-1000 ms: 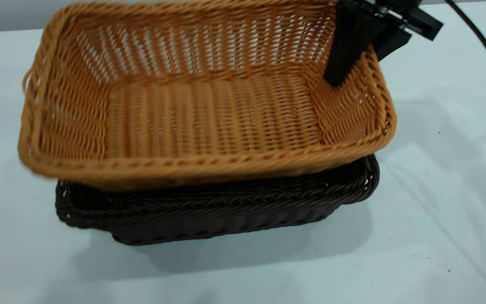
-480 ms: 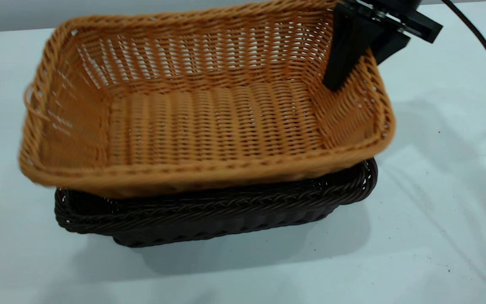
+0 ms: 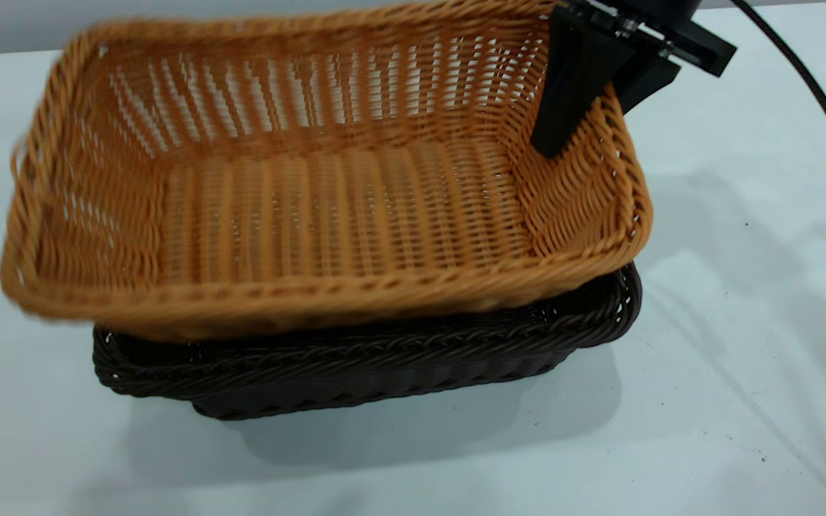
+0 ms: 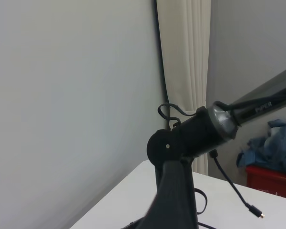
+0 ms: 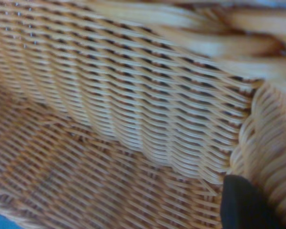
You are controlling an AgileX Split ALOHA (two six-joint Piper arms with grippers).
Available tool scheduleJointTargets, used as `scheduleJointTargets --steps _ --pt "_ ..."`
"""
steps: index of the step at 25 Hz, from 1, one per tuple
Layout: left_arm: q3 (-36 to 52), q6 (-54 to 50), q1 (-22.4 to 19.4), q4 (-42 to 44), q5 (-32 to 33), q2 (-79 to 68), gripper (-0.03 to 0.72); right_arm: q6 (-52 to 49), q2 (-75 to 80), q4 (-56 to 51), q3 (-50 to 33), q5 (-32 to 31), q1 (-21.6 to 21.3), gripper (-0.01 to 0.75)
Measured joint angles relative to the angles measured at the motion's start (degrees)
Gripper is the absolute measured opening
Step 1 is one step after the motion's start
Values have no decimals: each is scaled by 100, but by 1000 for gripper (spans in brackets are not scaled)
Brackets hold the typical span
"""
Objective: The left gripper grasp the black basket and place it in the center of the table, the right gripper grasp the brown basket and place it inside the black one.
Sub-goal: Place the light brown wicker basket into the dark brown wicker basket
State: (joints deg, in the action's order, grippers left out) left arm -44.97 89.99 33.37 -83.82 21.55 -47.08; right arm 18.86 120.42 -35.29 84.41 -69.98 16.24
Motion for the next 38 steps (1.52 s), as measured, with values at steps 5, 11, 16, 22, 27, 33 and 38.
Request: scheduleJointTargets --steps 5,11,16,22,27,33,38 --pt "0 0 0 0 -32 0 573 36 0 34 0 -6 42 127" --pt "0 0 0 0 -95 0 573 47 0 119 0 -6 42 253" --pt "0 0 0 0 -146 0 573 120 0 119 0 -6 42 408" --pt "0 0 0 0 -189 0 573 191 0 301 0 -6 42 512" --pt "0 0 0 0 -189 0 573 186 -17 448 0 -6 42 520" --pt "0 0 0 0 -189 0 573 80 -378 1000 0 -6 36 521" --pt "0 0 0 0 -293 0 573 -173 -944 1539 0 -6 36 520"
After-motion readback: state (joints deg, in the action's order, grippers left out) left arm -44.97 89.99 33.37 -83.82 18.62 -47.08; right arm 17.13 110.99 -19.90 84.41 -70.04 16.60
